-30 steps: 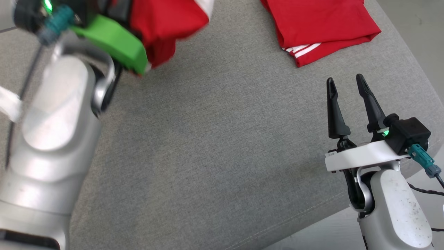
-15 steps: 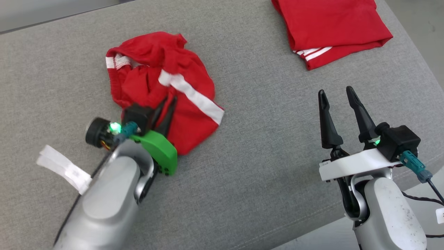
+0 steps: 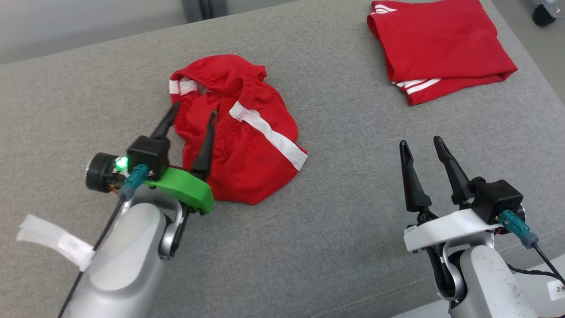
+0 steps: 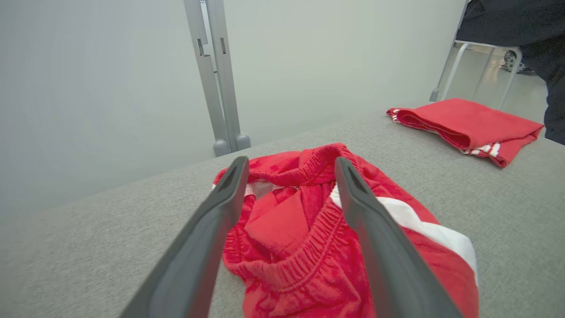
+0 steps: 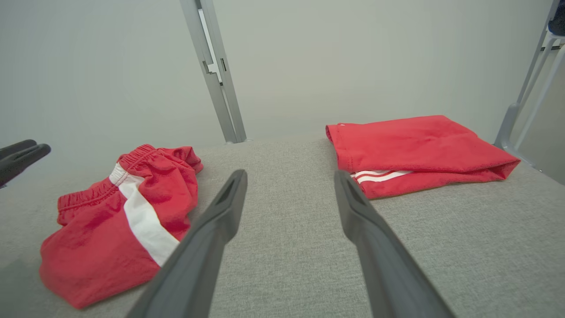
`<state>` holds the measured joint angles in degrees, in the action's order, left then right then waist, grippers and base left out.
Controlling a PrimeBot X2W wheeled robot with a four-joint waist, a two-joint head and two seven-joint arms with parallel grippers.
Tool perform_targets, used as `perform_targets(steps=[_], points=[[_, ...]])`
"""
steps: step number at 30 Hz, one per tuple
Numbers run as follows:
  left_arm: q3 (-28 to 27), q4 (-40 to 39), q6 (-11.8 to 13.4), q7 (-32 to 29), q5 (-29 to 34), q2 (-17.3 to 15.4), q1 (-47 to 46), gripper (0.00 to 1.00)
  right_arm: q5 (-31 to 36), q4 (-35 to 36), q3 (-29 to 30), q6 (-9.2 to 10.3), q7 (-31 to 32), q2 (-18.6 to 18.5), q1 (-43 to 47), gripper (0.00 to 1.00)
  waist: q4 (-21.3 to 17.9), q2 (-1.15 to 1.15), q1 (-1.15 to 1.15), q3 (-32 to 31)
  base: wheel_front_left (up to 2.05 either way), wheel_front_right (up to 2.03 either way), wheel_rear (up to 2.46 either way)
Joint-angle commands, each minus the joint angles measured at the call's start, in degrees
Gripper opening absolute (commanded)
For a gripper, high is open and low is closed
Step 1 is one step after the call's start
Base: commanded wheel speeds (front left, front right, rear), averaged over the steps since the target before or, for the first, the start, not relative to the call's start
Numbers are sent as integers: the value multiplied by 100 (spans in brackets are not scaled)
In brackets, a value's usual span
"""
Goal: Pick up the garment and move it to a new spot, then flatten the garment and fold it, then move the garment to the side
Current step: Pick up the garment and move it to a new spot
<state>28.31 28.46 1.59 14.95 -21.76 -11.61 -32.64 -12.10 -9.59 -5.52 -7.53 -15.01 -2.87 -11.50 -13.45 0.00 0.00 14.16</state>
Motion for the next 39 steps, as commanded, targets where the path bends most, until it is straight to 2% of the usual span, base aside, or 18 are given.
perform_targets(steps=[1, 3, 8, 16, 20, 26, 39], points=[[-148, -185, 80, 25, 31, -99, 185, 100, 40, -9, 37, 9, -20, -5, 71, 100, 226, 0, 0, -159, 0, 0, 0], [-621, -744, 245, 25, 134, -298, 545, 100, 80, -8, 84, 9, -19, -5, 97, 100, 391, 0, 0, -222, 0, 0, 0], [-1346, -1441, 400, 23, 350, -477, 1191, 100, 125, -2, 194, 9, -18, -5, 142, 100, 679, 0, 0, -291, 0, 0, 0], [-2279, -1990, 450, 24, 677, -372, 2199, 100, 180, -34, 302, 8, -18, -5, 251, 100, 1089, 0, 0, -438, 0, 0, 0], [-2625, -2092, 356, 24, 739, -238, 2601, 100, 182, -77, 279, 8, -18, -7, 325, 100, 1204, 0, 0, -507, 0, 0, 0], [-2852, -2048, 155, 24, 942, -33, 3035, 100, 171, -113, 298, 9, -18, -8, 468, 100, 1297, 0, 0, -637, 0, 0, 0], [-3199, -1961, -194, 25, 1236, 294, 3250, 100, 211, -193, 299, 9, -18, -6, 621, 100, 1263, 0, 0, -785, 0, 0, 0]])
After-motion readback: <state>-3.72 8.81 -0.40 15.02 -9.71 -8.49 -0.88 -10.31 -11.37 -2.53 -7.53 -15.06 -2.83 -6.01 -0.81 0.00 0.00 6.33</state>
